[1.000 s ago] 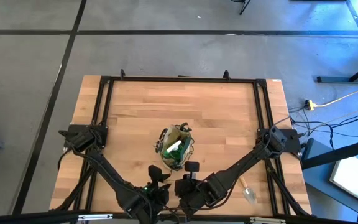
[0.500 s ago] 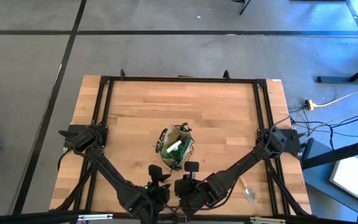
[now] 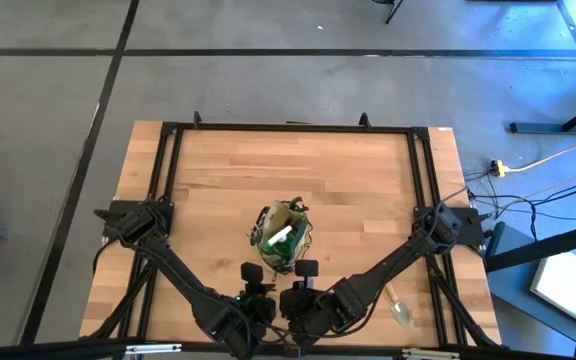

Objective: Pick & Place Garden tools in Gardening bag
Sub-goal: Put the left brown trowel into the side pocket of the green gardening bag

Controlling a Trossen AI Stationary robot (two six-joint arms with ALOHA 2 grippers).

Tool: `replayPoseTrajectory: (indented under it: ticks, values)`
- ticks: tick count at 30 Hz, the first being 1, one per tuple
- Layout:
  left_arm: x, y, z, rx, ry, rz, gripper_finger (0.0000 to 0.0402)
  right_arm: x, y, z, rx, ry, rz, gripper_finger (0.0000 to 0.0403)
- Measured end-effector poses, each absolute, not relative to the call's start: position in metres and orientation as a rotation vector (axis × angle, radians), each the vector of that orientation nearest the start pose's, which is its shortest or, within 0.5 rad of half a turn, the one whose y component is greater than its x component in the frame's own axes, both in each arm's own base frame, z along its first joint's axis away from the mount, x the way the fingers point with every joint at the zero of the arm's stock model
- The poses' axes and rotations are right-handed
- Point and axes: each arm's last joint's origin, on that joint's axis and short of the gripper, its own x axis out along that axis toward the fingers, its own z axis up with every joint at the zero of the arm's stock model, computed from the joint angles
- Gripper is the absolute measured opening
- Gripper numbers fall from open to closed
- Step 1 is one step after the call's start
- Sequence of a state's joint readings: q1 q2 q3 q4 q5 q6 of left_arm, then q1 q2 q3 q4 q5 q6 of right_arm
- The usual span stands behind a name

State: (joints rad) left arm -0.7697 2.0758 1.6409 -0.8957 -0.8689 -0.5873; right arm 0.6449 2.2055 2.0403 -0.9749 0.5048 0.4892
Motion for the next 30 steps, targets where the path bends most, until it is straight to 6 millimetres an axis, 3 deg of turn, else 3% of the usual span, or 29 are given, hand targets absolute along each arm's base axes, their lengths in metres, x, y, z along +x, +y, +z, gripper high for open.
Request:
replayPoseTrajectory:
  ticks: [10, 22, 30]
  values:
    - [0.314, -0.274, 0.201, 0.380, 0.822, 0.335, 0.0043, 0.383, 0.270, 0.251, -0.204, 0.942, -0.068, 0.0099]
    - [0.311, -0.272, 0.201, 0.371, 0.839, 0.346, 0.0043, 0.386, 0.274, 0.255, -0.193, 0.890, -0.048, 0.0222]
    - [0.299, -0.272, 0.212, 0.359, 0.825, 0.386, 0.0043, 0.388, 0.281, 0.287, -0.237, 0.820, 0.057, 0.0263]
